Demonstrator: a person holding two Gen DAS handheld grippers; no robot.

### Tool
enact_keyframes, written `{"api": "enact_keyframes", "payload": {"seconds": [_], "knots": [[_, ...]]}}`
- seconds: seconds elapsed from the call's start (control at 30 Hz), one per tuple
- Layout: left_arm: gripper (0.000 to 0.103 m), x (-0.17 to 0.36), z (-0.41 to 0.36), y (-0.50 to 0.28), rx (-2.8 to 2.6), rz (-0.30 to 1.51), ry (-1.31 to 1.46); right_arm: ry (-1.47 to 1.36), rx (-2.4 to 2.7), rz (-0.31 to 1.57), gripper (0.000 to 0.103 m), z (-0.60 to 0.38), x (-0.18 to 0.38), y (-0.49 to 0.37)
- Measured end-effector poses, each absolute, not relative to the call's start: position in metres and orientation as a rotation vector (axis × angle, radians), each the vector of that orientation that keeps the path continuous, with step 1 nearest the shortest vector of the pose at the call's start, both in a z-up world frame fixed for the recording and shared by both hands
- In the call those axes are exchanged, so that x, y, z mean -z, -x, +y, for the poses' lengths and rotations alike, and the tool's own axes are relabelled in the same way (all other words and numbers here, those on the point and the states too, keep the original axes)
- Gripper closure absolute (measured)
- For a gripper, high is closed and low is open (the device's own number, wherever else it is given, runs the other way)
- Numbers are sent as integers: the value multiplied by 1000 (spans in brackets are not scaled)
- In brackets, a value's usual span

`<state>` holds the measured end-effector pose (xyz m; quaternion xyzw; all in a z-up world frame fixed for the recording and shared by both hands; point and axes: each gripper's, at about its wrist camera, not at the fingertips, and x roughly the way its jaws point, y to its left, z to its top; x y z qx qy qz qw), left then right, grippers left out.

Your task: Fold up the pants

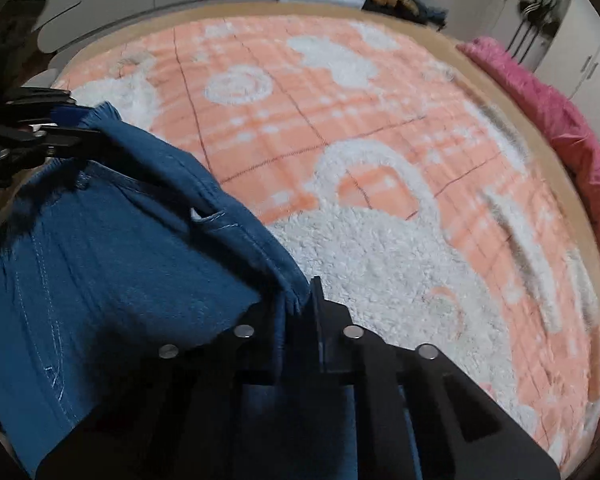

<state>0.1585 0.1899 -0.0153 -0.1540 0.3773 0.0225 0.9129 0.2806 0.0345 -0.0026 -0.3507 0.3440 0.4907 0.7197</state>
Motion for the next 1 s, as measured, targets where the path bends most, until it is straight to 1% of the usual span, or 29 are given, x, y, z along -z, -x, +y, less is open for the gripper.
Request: {"api": "enact_keyframes", "payload": {"seconds": [0.13, 0.27, 0.33, 0.4, 0.43, 0.47, 0.6, 0.7, 0.8, 1.0], "knots": [[70, 20, 196, -161, -56, 780, 327, 678, -1052, 687, 96, 15, -21, -268], [54, 22, 195, -166, -40, 775, 317, 630, -1044, 656, 96, -1, -38, -253], [54, 25, 196, -169, -14, 784, 335, 628, -1028, 651, 96, -7, -40, -249], [76, 31, 197, -174, 39, 813, 371, 625, -1021, 653, 96, -10, -42, -245], [77, 34, 196, -177, 62, 826, 386, 627, -1012, 647, 96, -11, -43, -241], [80, 34, 196, -177, 65, 826, 387, 629, -1009, 650, 96, -11, -43, -238], [82, 18, 197, -162, 92, 727, 385, 615, -972, 623, 96, -18, -53, -224], [82, -2, 188, -141, 127, 644, 326, 592, -969, 605, 96, -32, -65, -209], [82, -17, 178, -118, 192, 610, 288, 573, -978, 595, 96, -51, -75, -188], [82, -28, 142, -63, 268, 596, 186, 559, -998, 579, 96, -83, -84, -133]]}}
